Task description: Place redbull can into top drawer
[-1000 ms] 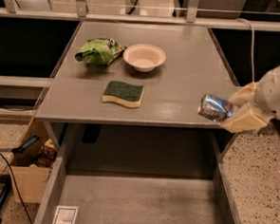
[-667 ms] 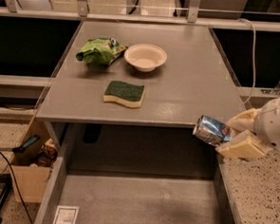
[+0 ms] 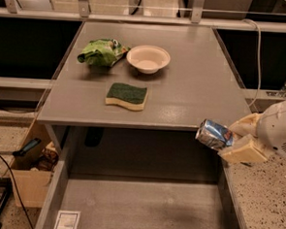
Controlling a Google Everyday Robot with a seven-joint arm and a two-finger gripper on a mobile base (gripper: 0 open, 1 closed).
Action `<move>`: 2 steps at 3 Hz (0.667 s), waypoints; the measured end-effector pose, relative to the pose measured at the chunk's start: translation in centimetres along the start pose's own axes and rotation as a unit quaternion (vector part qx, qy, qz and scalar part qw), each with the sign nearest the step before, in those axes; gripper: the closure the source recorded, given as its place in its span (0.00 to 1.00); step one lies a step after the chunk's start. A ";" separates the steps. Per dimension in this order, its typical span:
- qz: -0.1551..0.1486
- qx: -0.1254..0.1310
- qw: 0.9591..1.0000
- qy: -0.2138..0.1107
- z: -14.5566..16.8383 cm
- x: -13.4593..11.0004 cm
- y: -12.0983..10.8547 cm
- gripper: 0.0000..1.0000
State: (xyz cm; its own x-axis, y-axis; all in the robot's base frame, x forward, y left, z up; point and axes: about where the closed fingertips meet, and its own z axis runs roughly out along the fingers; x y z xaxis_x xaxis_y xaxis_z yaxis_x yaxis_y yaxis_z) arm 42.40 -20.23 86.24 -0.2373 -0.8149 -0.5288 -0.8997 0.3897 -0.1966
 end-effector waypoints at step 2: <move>0.055 -0.086 0.995 -0.010 7.3 2.2 8.3 1.00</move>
Offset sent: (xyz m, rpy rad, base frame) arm -0.0863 0.0692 -0.1386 0.1424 0.2875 0.0155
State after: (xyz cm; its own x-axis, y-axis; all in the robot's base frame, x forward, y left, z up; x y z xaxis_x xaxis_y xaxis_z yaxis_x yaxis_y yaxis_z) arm 37.05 -15.68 77.37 -0.3316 -0.7621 -0.5561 -0.9185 0.3954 0.0058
